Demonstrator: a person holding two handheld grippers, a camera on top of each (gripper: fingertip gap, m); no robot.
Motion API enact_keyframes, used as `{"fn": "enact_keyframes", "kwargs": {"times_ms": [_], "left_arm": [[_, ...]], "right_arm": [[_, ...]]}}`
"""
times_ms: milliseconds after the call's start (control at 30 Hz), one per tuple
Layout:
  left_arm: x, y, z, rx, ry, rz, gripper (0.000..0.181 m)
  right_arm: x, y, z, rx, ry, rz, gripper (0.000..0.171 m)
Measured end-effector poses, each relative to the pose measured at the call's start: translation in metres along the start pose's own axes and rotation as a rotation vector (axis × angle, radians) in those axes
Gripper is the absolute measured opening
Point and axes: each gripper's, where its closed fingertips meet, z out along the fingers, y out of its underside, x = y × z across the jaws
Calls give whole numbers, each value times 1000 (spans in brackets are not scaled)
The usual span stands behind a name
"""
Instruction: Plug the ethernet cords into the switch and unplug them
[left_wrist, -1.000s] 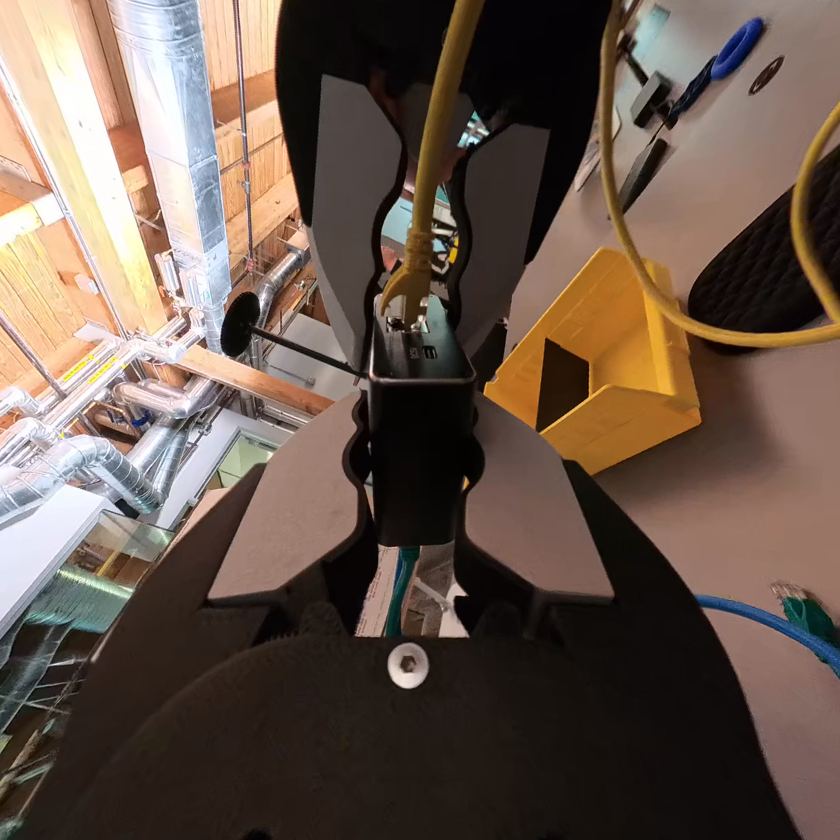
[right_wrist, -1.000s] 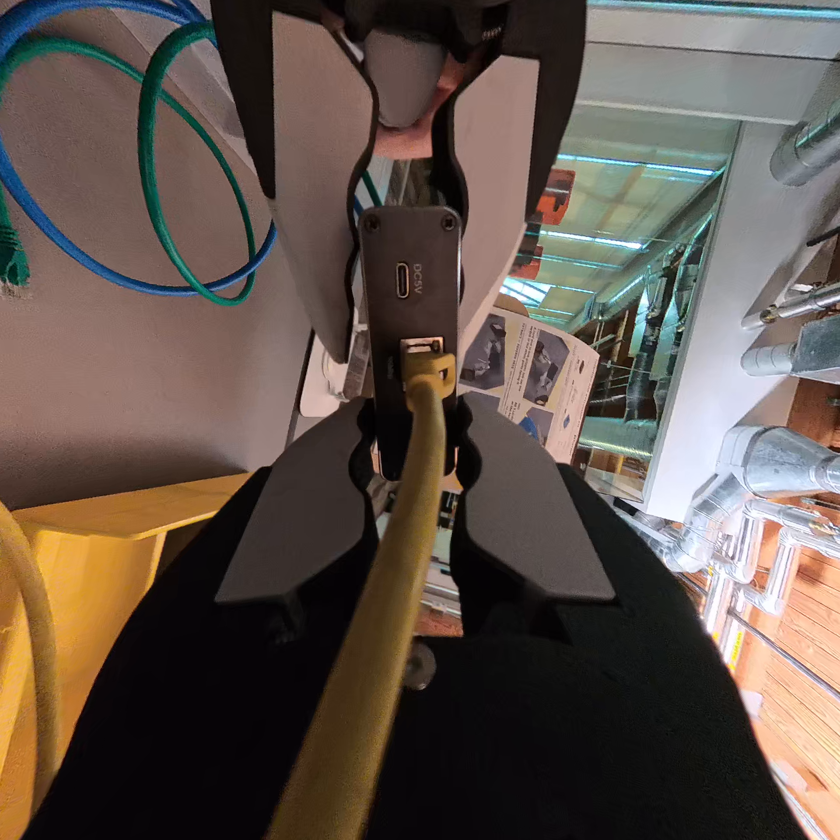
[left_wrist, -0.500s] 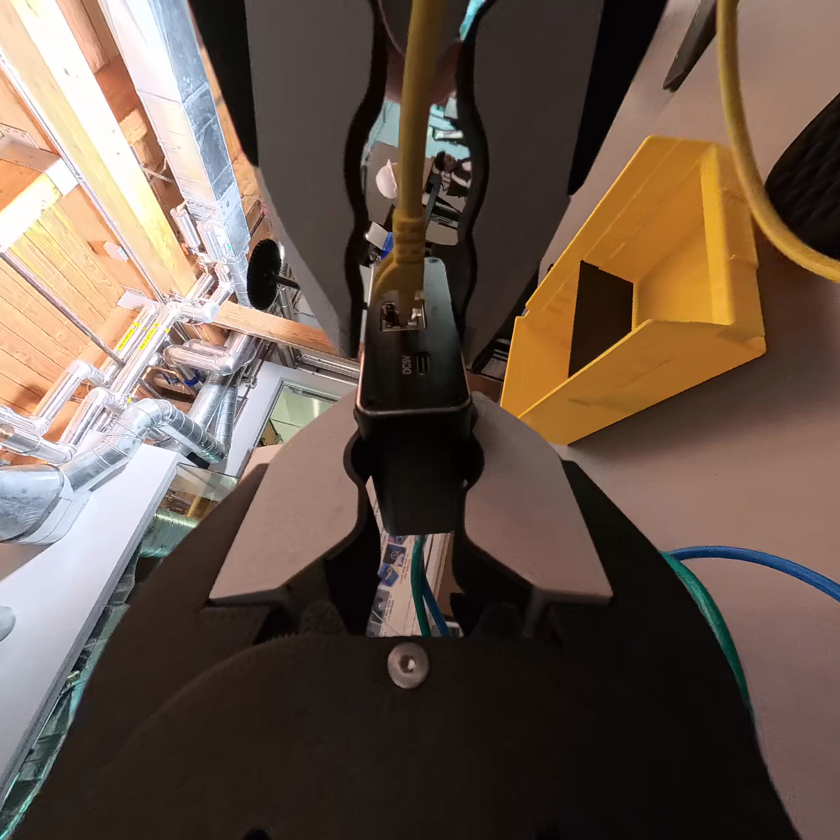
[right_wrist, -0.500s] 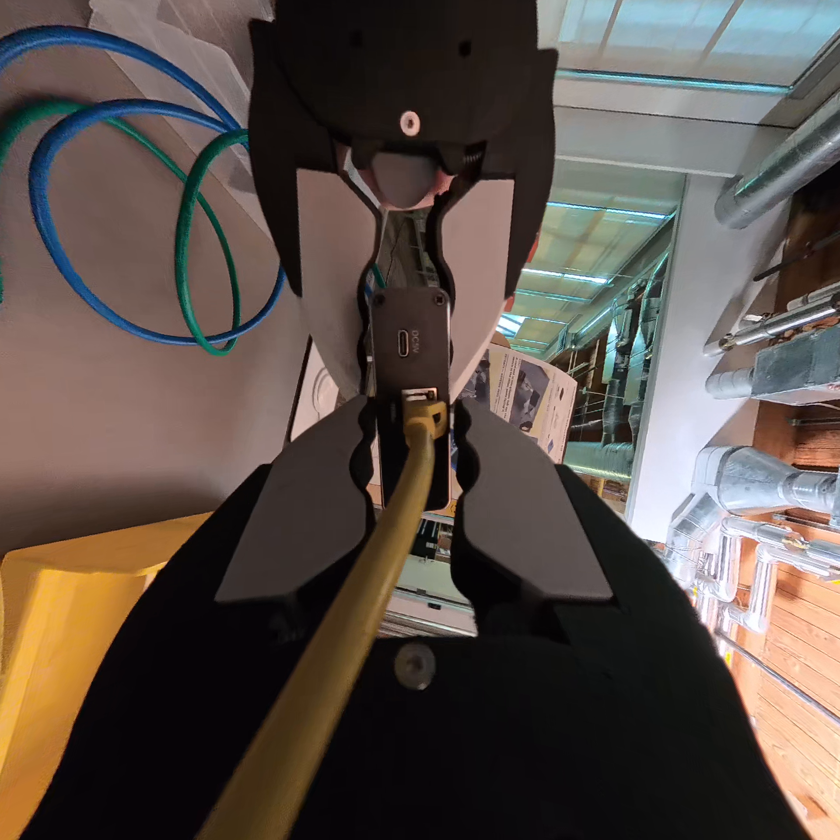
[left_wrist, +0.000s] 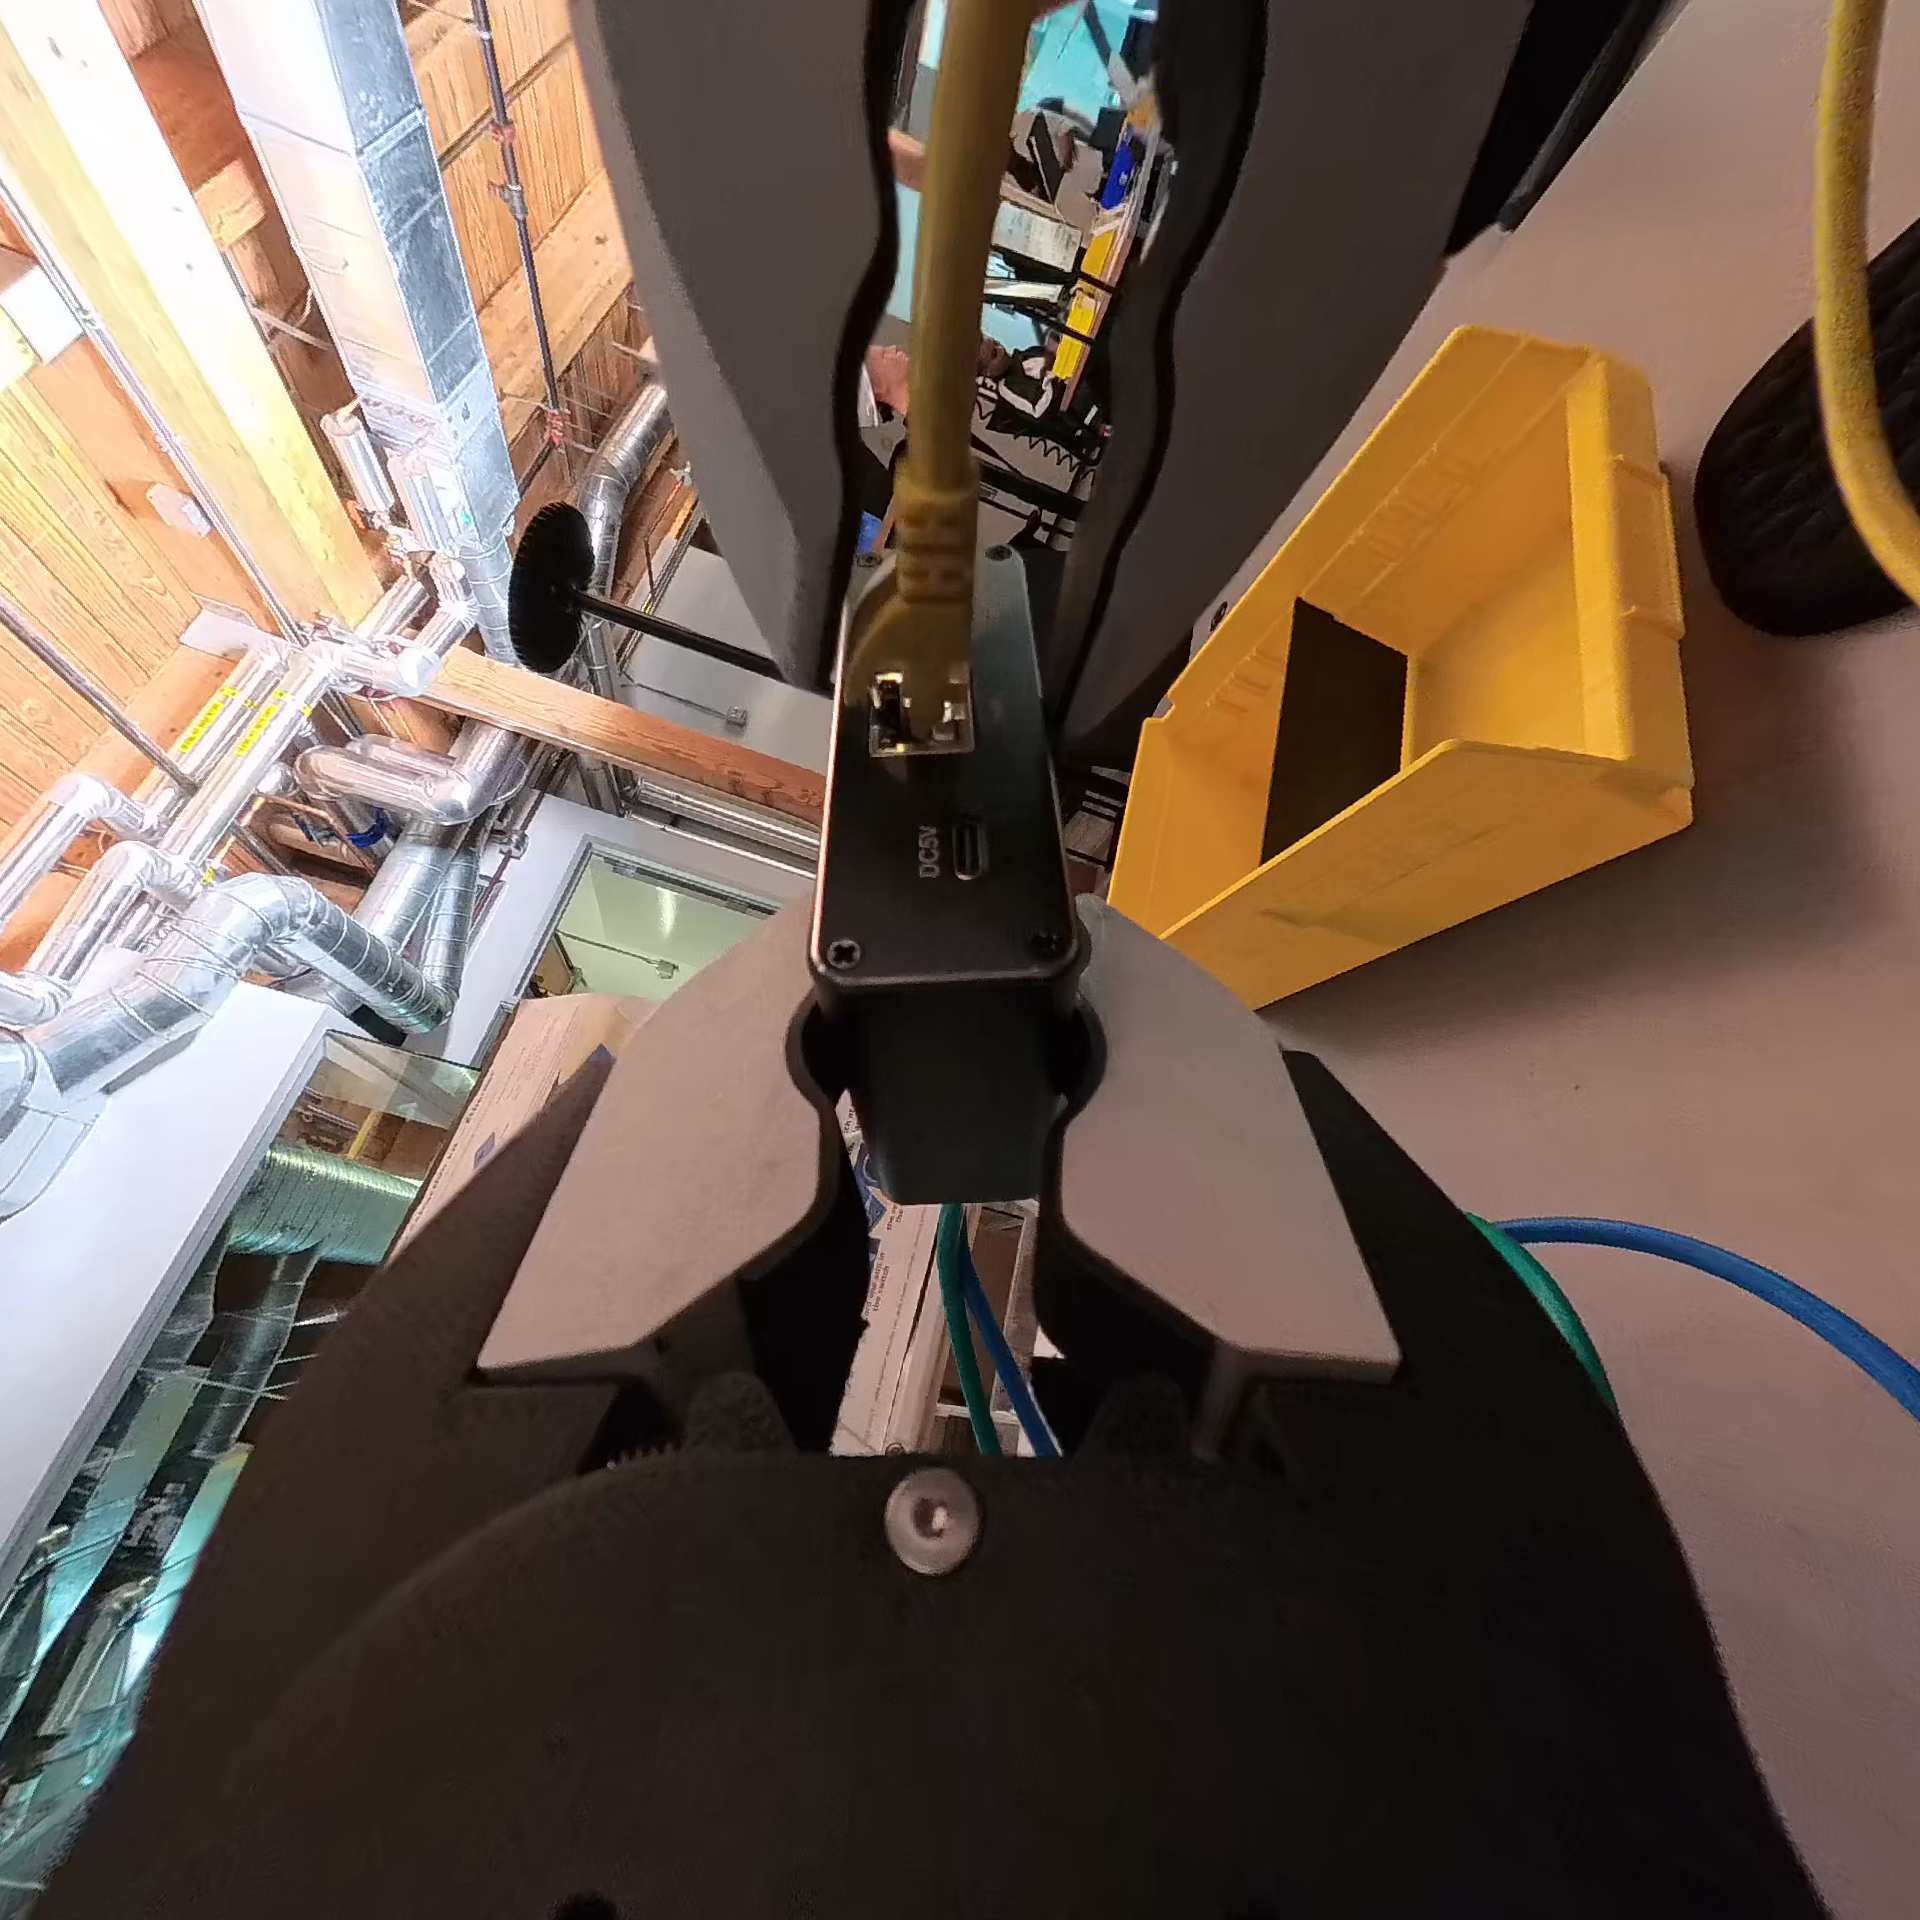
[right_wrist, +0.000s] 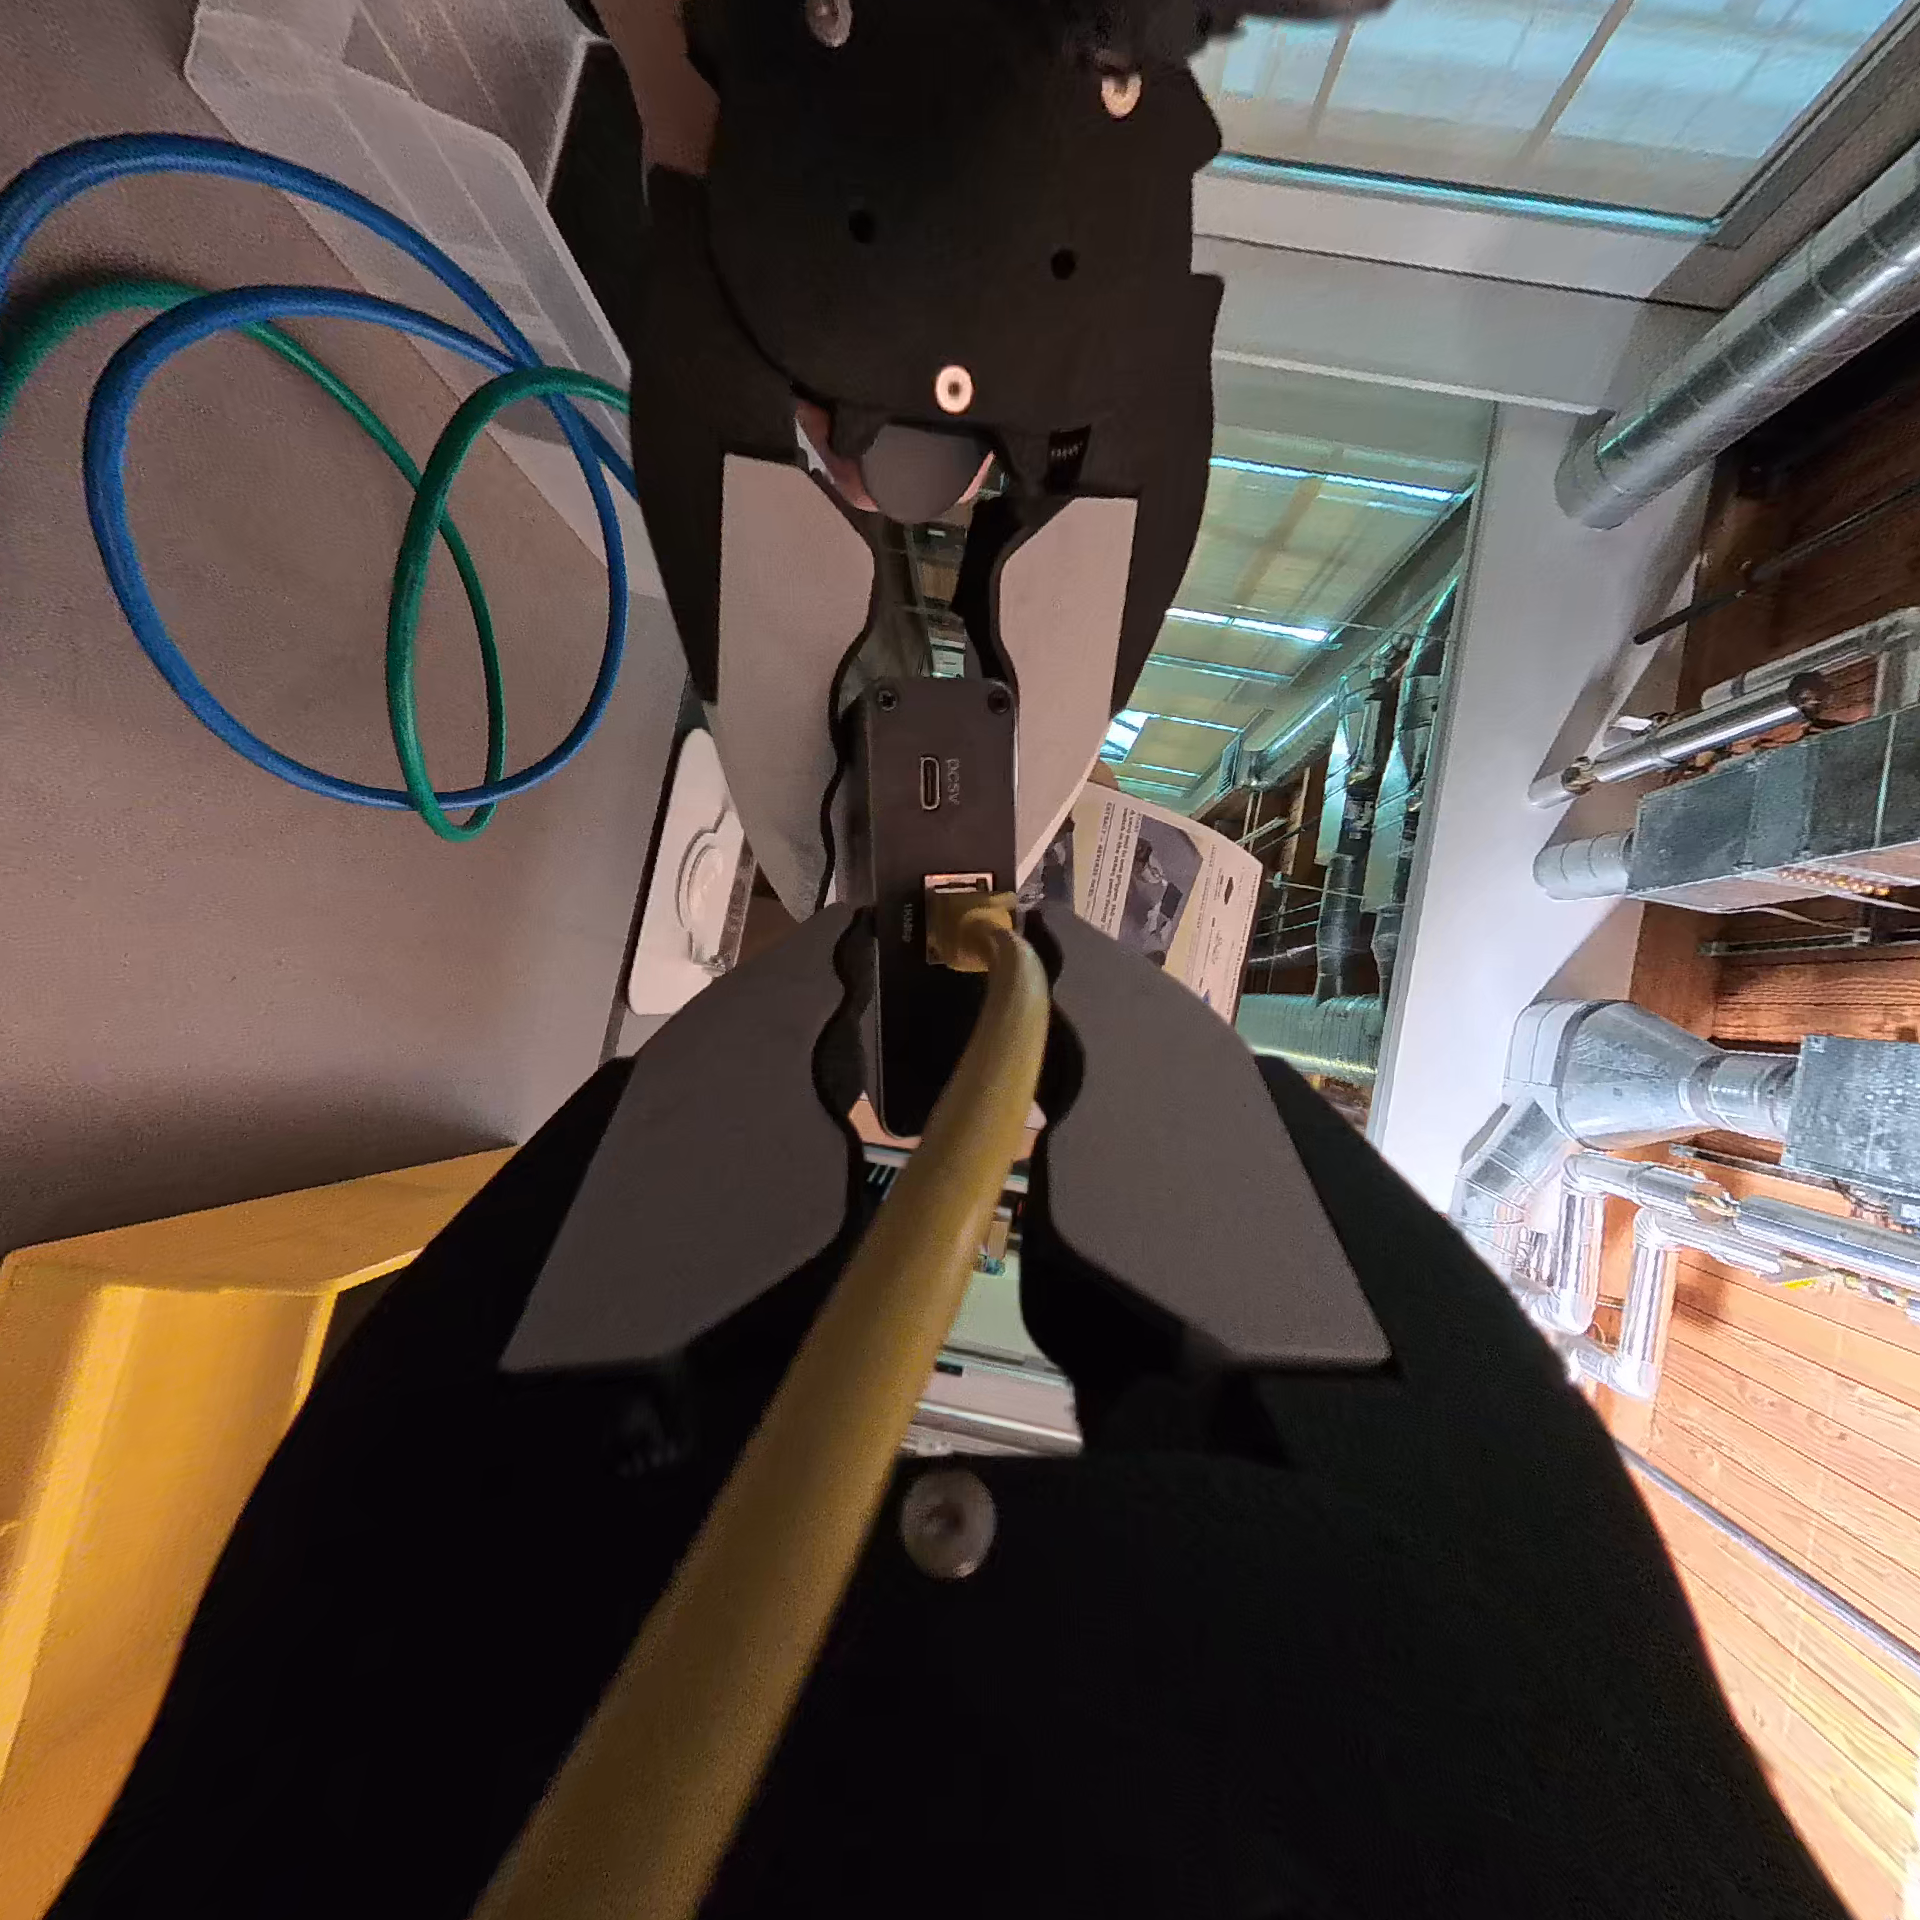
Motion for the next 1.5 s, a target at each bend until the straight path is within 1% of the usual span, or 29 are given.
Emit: {"fn": "enact_keyframes", "kwargs": {"times_ms": [267,333,367,433,500,533,567,667,800,1100,1200,1267,1333,1367,1400,1433,1467,1500], "left_arm": [[1,1,0,-10,20,-25,35],[1,2,1,-25,20,-11,36],[2,4,1,-35,27,5,36],[3,5,3,-53,29,1,36],[0,5,4,-49,26,-28,36],[-2,6,4,-52,22,-30,36],[-3,7,3,-62,19,-26,36],[-6,15,5,-88,8,-24,36],[-9,24,6,-110,23,-73,36],[-8,41,9,-108,76,-167,37],[-2,45,12,-118,97,-162,38],[1,45,14,-122,110,-167,38],[2,43,14,-119,112,-166,38],[1,43,14,-125,110,-165,38],[1,42,14,-120,115,-165,38],[1,41,14,-122,114,-170,38],[-1,48,15,-163,95,-157,38],[-13,71,16,-287,12,-153,37]], "right_arm": [[-1,1,1,-4,-41,-19,26],[-2,3,1,-10,-78,1,24],[-2,5,2,-21,-95,18,15],[-4,8,2,-21,-144,52,15],[-2,10,3,-14,-170,101,90],[0,10,4,-11,-182,121,94],[0,11,6,-12,-196,132,12],[-1,14,13,-24,-264,183,12],[1,17,22,-15,-355,284,12],[0,18,36,-23,-471,378,13],[-7,21,38,-50,-501,378,14],[-10,23,37,-64,-522,377,117],[-10,23,34,-65,-532,384,150],[-9,23,34,-62,-524,386,149],[-9,22,32,-58,-536,401,156],[-8,22,31,-58,-531,405,155],[-9,18,27,-42,-550,410,159],[-24,-6,10,59,-734,486,10]]}}
